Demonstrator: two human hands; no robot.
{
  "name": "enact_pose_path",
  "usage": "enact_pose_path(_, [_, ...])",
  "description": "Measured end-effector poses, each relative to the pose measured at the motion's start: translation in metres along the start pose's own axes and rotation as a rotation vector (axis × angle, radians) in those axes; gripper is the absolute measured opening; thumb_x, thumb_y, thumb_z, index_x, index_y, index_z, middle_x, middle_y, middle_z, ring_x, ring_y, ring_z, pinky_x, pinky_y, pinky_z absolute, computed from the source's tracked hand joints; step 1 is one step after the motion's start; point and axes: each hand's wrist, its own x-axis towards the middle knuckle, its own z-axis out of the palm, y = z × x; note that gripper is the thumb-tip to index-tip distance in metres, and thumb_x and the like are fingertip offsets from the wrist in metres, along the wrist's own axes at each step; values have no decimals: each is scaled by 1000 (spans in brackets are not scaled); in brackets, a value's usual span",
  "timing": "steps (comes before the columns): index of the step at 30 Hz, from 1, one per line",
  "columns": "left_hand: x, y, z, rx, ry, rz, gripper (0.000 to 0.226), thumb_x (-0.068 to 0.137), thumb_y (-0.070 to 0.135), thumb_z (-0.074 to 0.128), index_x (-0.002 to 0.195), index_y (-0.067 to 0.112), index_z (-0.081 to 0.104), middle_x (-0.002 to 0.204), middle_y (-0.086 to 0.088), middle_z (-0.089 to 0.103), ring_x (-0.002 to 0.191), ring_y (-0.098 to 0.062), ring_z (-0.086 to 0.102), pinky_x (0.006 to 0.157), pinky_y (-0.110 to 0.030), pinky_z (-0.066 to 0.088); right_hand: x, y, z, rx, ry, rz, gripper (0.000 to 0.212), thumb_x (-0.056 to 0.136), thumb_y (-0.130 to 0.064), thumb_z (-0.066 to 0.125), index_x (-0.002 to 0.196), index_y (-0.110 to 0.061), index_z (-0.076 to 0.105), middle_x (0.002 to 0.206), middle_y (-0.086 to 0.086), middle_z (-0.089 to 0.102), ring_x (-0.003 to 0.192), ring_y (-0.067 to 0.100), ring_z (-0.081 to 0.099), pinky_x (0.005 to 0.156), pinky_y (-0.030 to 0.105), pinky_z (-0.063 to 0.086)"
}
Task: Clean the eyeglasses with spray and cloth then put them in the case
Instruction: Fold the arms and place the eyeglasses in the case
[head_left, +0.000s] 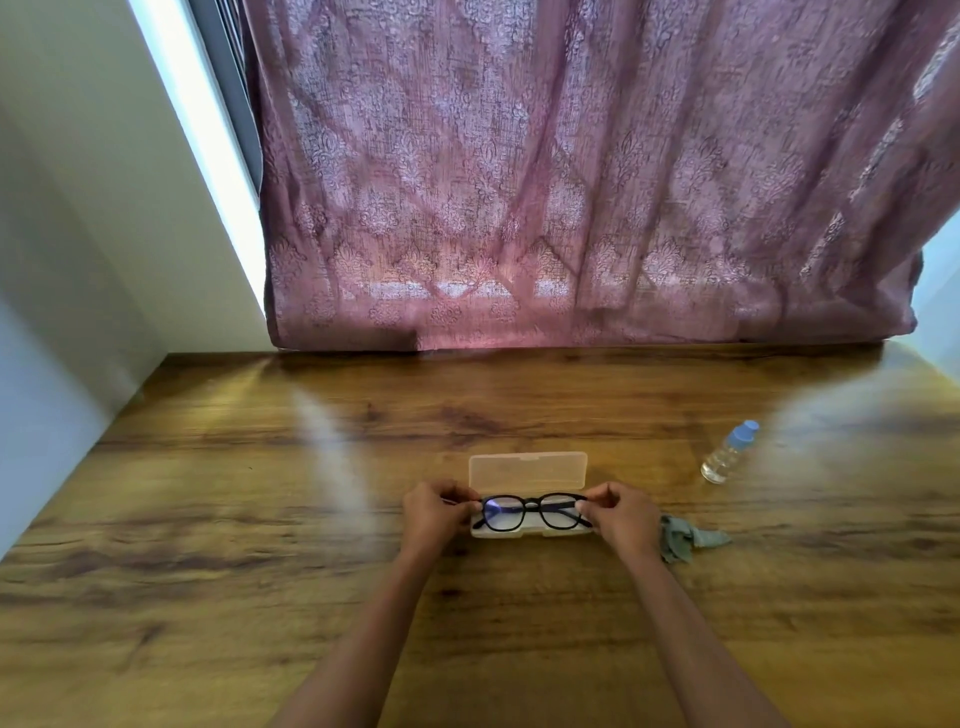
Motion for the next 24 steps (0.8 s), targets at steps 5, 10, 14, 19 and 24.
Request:
enact_pose_path(5, [2, 1, 1, 5, 10, -18, 16, 74, 2, 73, 67, 15, 67, 68, -2, 66, 60, -10, 62, 48, -14, 50, 5, 2, -3, -20, -57, 20, 13, 77, -21, 73, 88, -18, 68, 96, 0, 69, 85, 14, 61, 76, 27, 48])
enact_pose_path(10, [2, 1, 2, 1, 11, -24, 18, 75, 1, 72, 65, 15, 67, 67, -1, 66, 60, -10, 61, 49, -15, 50, 5, 3, -3, -36, -68, 28, 12, 77, -20, 73, 88, -18, 68, 93, -2, 69, 81, 11, 59, 74, 25, 46])
enact_pose_path(14, [0, 1, 2, -21, 23, -27, 15, 76, 1, 71, 68, 12, 67, 68, -2, 66, 62, -10, 63, 48, -13, 50, 6, 4, -2, -4, -58, 42, 9, 77, -23, 73, 83, -21, 67, 89, -3, 69, 82, 13, 62, 72, 26, 48])
enact_pose_path(19, [-1, 1, 1, 13, 27, -51, 4, 79, 11, 70, 79, 14, 69, 78, -1, 69, 70, -11, 65, 52, -16, 51, 5, 8, 3, 127, -33, 46, 3, 84, -22, 66, 86, -21, 67, 89, -3, 67, 82, 13, 60, 78, 36, 55])
enact_pose_path(24, [-2, 1, 3, 28, 43, -78, 11, 80, 19, 71, 88, 12, 69, 83, -5, 68, 73, -14, 66, 58, -26, 58, 7, 7, 4, 185, -125, 68, 16, 86, -11, 62, 101, -17, 65, 98, -1, 63, 91, 16, 61, 81, 38, 56])
